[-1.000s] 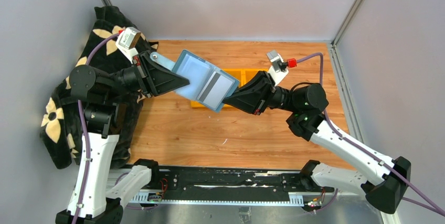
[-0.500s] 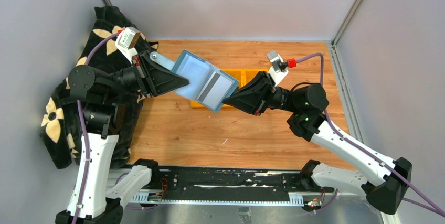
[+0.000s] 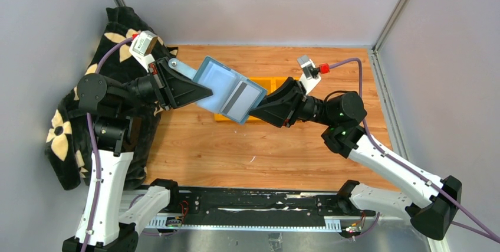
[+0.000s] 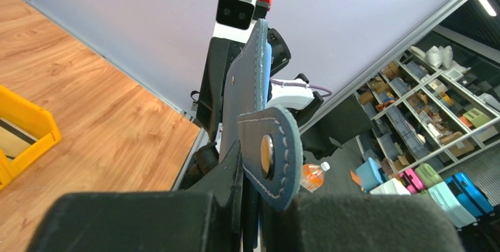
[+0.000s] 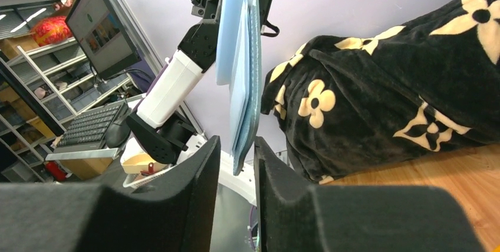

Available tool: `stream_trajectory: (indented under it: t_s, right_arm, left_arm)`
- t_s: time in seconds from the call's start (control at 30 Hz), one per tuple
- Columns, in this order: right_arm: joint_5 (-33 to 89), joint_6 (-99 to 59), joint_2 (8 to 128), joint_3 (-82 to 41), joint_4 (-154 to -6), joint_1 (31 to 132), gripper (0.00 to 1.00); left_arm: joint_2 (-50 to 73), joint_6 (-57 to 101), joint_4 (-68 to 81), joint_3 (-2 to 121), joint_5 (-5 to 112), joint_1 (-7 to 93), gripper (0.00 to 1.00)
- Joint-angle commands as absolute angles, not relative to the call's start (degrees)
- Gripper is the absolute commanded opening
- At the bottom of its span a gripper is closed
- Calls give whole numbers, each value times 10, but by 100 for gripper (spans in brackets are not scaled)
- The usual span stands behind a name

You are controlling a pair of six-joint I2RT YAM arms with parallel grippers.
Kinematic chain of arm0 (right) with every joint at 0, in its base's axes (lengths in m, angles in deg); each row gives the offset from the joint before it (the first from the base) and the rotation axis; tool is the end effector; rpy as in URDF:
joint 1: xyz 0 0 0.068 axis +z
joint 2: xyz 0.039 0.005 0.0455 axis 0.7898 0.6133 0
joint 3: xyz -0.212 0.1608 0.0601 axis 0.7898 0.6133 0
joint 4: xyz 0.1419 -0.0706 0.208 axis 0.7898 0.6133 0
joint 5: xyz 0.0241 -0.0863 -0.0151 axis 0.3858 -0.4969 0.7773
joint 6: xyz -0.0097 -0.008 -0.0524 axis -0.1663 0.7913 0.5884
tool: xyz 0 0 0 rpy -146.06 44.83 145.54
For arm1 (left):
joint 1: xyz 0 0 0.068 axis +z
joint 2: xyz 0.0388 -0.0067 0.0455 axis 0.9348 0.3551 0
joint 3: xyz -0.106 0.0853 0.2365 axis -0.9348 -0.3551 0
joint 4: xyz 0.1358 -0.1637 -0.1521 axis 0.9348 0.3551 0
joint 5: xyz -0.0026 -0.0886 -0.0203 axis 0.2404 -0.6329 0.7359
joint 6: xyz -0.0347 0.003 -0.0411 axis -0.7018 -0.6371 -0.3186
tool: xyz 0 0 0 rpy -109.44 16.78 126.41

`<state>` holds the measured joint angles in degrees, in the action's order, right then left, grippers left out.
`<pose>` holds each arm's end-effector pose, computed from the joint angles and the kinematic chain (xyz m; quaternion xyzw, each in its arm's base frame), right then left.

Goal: Take the credit cards out of the card holder
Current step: Remove the credit card from the card holder.

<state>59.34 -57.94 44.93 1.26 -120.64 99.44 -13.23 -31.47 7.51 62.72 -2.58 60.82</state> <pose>0.1278 0.1710 0.4375 -0.3038 0.4254 0.7082 0.4746 0.1224 -0.0504 0.5141 0.1868 0.6094 -0.6542 0.4071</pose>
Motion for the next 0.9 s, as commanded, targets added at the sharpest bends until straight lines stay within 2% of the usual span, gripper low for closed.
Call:
stream_trajectory:
  t_s: [0.0, 0.13, 0.3, 0.47, 0.87]
  right_arm:
    - [582, -577, 452, -8, -1212, 1001, 33]
    - [585, -578, 456, -8, -1216, 1001, 33]
    - [586, -576, 451, 6, -1215, 1001, 22]
    - [583, -571, 436, 20, -1216, 1000, 17]
    - [588, -566, 437, 20, -1215, 1001, 10]
  left_arm:
    - [-145, -300, 75, 622, -31, 608, 0]
    - [-146, -299, 76, 624, -32, 608, 0]
    - [-143, -301, 78, 633, -34, 608, 0]
    - [-141, -300, 80, 635, -33, 608, 0]
    - [-138, -302, 80, 640, -31, 608, 0]
